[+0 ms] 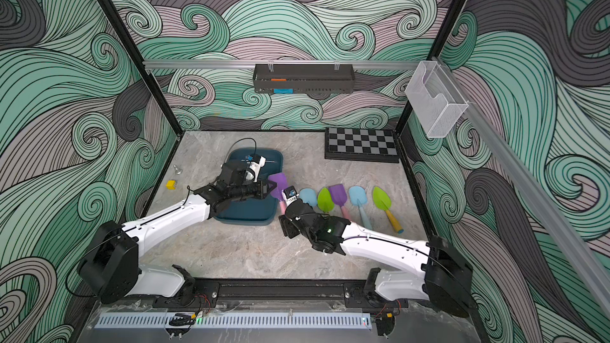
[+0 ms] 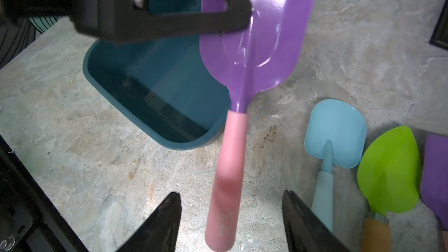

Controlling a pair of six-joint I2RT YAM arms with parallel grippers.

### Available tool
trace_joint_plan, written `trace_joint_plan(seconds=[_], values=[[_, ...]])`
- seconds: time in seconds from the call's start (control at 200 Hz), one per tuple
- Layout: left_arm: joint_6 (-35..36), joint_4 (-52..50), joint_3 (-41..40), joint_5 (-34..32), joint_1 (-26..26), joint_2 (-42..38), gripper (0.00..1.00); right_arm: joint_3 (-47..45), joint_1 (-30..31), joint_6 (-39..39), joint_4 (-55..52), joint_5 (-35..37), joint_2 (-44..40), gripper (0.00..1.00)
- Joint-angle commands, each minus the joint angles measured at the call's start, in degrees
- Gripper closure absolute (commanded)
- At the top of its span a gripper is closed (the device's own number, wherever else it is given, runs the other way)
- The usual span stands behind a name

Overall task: Put the shovel into the storage box
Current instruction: Pick up the shovel from the center of the board, then place the shovel in the storage box.

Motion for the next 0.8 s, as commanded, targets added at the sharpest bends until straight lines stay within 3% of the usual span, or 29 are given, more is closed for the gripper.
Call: trace_joint_plan(seconds=[0.0, 0.105, 0.245, 0.595, 0.796], values=[[6.2, -5.9, 6.9, 0.8, 5.4, -2.0, 0.99, -2.6, -1.4, 0.5, -0.5, 2.8, -2.6, 0.30], [12.3, -14.8, 13.9, 7.3, 11.5, 1.6, 0.98, -5.5, -4.7, 2.2, -1.2, 0.9, -4.2, 0.30], [18.2, -26.7, 22.2, 8.2, 16.0, 10.5, 0.97, -8.5, -8.6, 2.7, -1.3, -1.0, -5.4, 0.30], [18.7, -22.6, 28.9, 16.1, 17.4, 29.8, 0.96, -10.2, -10.5, 2.2, -1.5, -2.3, -5.3, 0.30], [16.8, -20.3, 31.0, 21.6, 15.7, 35.7, 0.92, -10.4, -11.1, 2.5, -1.5, -2.3, -4.4, 0.30]])
